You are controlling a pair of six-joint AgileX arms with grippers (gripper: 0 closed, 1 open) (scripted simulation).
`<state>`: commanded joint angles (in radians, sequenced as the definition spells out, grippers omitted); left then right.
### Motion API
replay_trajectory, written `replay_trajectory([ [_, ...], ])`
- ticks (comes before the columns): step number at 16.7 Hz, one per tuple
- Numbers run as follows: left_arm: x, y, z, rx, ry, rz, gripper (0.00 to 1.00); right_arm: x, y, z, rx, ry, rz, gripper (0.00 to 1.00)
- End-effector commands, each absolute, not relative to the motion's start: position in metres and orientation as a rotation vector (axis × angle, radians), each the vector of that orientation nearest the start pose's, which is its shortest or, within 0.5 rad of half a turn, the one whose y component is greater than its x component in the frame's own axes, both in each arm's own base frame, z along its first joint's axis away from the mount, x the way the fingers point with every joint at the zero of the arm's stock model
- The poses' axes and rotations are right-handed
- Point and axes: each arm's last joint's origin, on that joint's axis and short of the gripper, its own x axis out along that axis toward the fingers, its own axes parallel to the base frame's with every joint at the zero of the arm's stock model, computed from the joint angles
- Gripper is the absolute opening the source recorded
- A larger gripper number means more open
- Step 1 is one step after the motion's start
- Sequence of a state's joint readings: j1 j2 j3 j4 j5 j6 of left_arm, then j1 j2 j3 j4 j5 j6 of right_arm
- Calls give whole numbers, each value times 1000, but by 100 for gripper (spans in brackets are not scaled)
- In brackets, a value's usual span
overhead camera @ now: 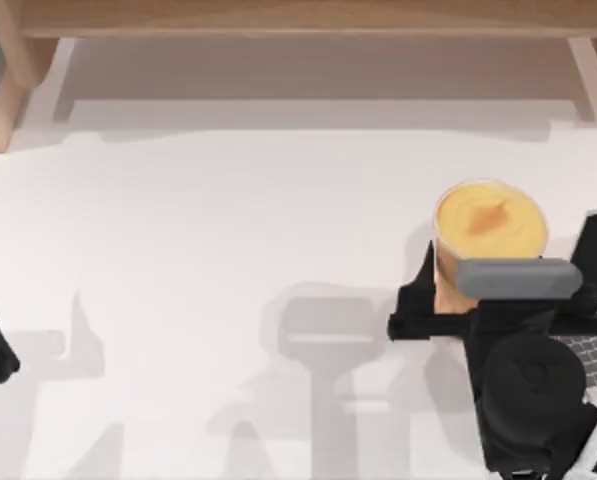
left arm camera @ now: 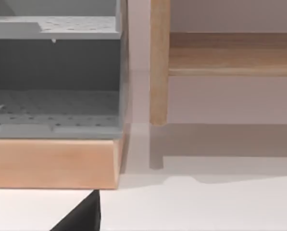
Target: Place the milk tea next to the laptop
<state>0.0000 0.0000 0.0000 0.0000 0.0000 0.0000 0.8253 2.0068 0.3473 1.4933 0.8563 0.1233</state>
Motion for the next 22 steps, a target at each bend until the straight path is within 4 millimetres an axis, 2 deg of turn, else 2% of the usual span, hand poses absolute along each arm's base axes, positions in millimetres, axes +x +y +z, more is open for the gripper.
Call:
replay_trajectory([
  [8,106,-1,160,0,0,0,100,175,204,88,100,74,88,0],
  [15,106,-1,160,0,0,0,100,194,178,85,-9,100,-14,0],
  [20,106,-1,160,0,0,0,100,194,179,84,-6,99,-12,0],
  [22,106,-1,160,0,0,0,100,199,182,96,45,56,7,0],
])
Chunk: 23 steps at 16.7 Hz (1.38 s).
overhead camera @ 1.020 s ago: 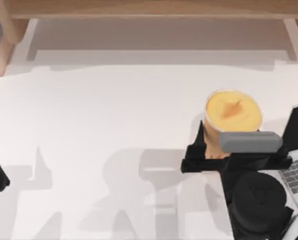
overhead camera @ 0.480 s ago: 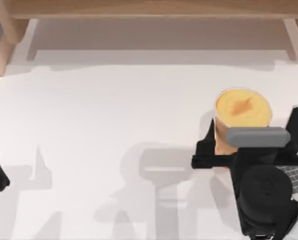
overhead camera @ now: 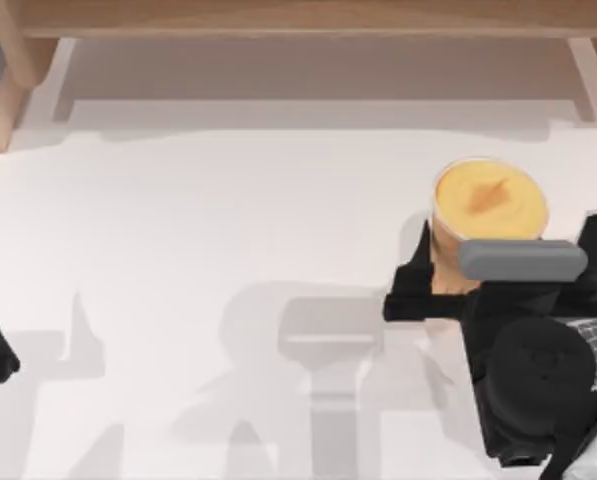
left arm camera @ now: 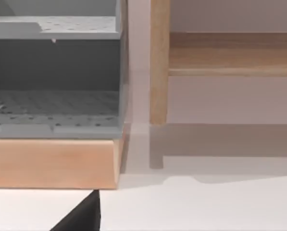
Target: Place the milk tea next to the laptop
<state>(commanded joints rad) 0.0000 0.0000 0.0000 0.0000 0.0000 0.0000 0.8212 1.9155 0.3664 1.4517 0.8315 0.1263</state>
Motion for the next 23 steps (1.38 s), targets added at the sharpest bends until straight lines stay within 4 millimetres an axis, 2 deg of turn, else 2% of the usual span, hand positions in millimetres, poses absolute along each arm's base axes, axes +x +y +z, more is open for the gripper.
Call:
replay_trajectory([
  [3,106,-1,160,0,0,0,100,211,177,125,158,-56,58,0],
  [6,106,-1,160,0,0,0,100,228,153,157,234,-193,96,0],
  [10,106,-1,160,0,0,0,100,247,94,193,213,-373,110,0],
  [13,106,-1,160,0,0,0,100,250,40,207,99,-448,103,0],
  [17,106,-1,160,0,0,0,100,235,-32,204,-94,-410,90,0],
  [20,106,-1,160,0,0,0,100,212,-76,188,-179,-290,78,0],
  [23,106,-1,160,0,0,0,100,184,-110,167,-182,-147,54,0],
])
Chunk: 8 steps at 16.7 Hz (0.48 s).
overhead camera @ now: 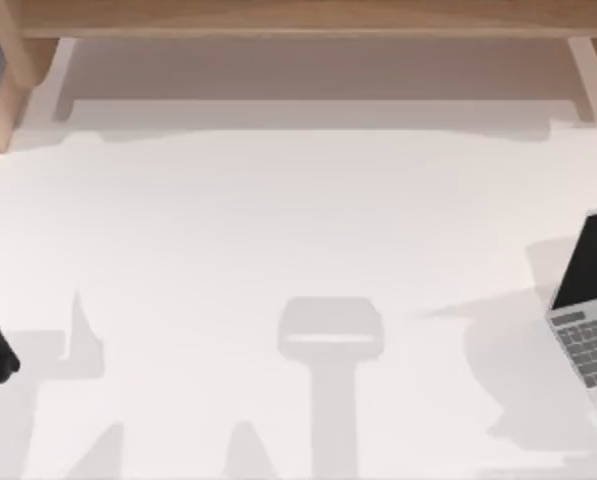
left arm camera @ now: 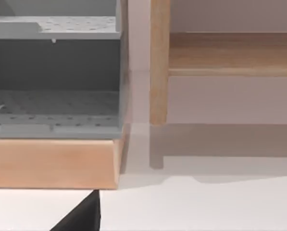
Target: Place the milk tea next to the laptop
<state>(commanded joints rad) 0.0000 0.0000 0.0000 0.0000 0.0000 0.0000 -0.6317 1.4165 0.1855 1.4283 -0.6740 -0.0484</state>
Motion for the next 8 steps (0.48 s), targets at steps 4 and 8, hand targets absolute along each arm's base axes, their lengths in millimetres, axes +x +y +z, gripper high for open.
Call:
replay_trajectory([
  [4,106,-1,160,0,0,0,100,150,-135,138,-93,12,12,0],
  [8,106,-1,160,0,0,0,100,133,-143,122,-12,88,-7,0],
])
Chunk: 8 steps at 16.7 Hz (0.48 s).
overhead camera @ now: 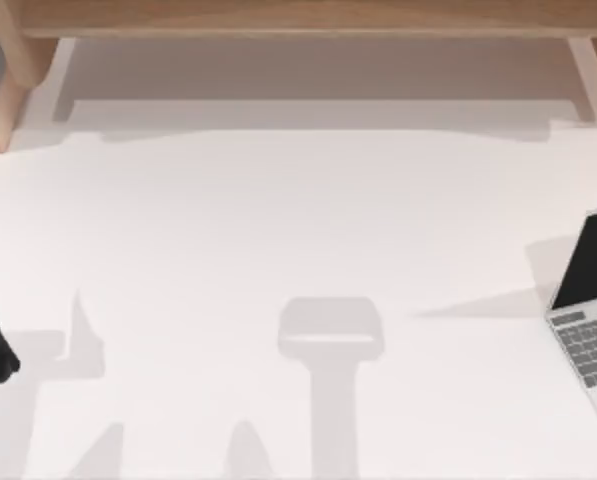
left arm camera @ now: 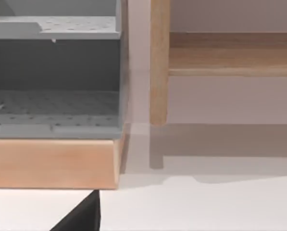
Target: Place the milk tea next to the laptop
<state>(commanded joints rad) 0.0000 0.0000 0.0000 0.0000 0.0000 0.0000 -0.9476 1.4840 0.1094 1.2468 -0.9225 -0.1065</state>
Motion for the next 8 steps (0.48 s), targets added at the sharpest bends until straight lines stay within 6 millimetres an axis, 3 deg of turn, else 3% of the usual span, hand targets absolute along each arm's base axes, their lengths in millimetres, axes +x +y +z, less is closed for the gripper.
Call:
replay_trajectory([
  [8,106,-1,160,0,0,0,100,135,-145,125,-29,77,-5,0],
])
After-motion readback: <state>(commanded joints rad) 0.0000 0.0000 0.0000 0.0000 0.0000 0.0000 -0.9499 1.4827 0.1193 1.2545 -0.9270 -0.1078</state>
